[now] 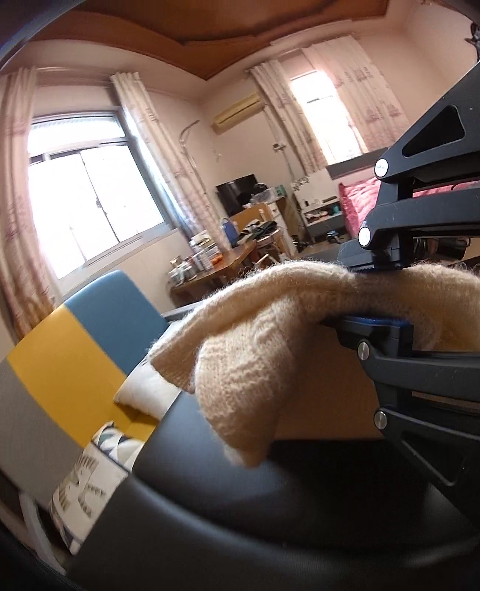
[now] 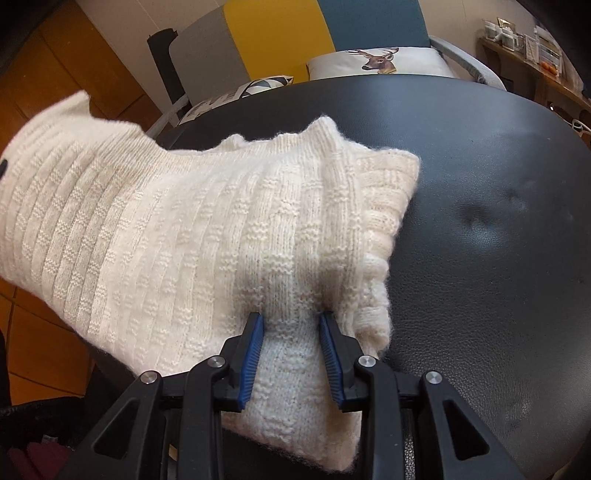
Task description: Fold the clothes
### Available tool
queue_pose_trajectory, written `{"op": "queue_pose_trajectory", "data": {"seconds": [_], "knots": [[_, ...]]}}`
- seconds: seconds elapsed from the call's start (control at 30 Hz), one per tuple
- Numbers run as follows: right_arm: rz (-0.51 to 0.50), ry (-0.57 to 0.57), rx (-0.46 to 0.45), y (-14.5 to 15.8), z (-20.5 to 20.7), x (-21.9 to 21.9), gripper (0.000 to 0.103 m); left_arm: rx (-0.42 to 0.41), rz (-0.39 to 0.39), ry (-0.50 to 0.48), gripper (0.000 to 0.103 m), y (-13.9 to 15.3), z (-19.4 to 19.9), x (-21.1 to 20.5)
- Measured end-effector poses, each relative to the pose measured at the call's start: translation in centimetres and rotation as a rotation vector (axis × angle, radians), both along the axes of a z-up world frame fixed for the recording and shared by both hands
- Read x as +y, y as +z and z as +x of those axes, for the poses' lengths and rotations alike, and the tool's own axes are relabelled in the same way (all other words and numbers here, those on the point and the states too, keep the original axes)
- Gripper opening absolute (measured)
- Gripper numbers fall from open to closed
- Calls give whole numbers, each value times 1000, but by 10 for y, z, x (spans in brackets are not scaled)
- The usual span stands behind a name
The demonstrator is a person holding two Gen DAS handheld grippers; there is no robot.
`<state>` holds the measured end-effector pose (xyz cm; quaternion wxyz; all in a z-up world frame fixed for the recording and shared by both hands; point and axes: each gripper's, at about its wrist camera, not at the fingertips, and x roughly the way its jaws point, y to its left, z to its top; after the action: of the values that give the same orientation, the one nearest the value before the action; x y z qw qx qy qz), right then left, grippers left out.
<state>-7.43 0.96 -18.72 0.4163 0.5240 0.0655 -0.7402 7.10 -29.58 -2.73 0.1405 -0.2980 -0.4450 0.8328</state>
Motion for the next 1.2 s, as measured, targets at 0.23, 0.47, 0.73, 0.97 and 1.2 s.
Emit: {"op": "queue_pose_trajectory", "data": {"seconds": [0.23, 0.47, 0.73, 0.97, 1.2], "knots": [[-73, 8, -62, -7, -7, 9, 32, -2, 37, -47, 18, 19, -30, 53], [-117, 17, -90, -10, -10, 12, 32, -110, -55, -37, 18, 24, -65, 108], [-185, 12, -128, -15, -13, 21, 32, -266, -210, -105, 18, -15, -110, 188], [-261, 0, -170, -21, -16, 31, 31, -386, -183, -169, 25, -48, -132, 225], [-331, -29, -231, -23, -20, 48, 31, -275, -107, -224, 34, -9, -123, 213]]}}
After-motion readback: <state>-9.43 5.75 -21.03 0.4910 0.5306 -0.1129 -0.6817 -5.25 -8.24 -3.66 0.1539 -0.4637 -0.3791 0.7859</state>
